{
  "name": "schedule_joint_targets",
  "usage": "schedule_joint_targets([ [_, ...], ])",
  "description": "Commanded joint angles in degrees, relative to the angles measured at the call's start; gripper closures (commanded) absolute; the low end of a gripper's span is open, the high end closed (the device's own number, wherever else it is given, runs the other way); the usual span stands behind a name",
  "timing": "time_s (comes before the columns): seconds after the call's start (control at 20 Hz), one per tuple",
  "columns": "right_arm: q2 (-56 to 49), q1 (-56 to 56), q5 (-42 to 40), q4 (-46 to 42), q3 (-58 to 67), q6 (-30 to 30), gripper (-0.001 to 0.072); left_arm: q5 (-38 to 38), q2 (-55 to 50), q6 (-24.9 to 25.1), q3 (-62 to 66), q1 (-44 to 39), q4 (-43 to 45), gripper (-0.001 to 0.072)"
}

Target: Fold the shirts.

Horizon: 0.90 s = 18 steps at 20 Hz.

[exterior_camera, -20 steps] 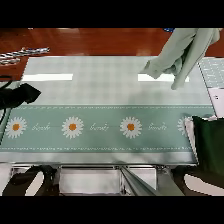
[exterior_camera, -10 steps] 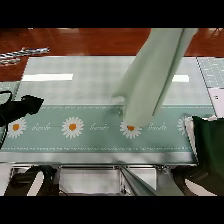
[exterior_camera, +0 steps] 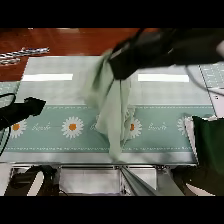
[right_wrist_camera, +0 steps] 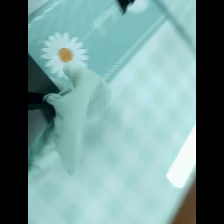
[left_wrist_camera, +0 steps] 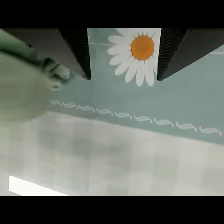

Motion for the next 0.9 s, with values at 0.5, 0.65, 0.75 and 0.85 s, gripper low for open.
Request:
schedule_joint_targets([
  [0.5, 3.0, -23.9, 0.4, -3.5, -17.6, 7.6, 0.0305, -2.3, -15.6, 12.0, -9.2, -3.2, -15.2, 0.02],
  [0.65, 12.1, -39.3, 4.7, -7.8, -27.5, 9.1, 0.0305, -3.7, -26.5, 17.9, -9.2, -5.0, -23.6, 0.02],
  [0.75, 18.0, -45.7, 4.0, -3.1, -39.4, 8.2, 0.0305, -1.1, -34.1, 20.3, -9.2, -8.4, -28.2, 0.02],
  [0.85, 23.0, -47.4, 2.2, 2.5, -49.9, 5.2, 0.0305, 3.2, -41.0, 21.9, -9.2, -12.4, -32.5, 0.02],
])
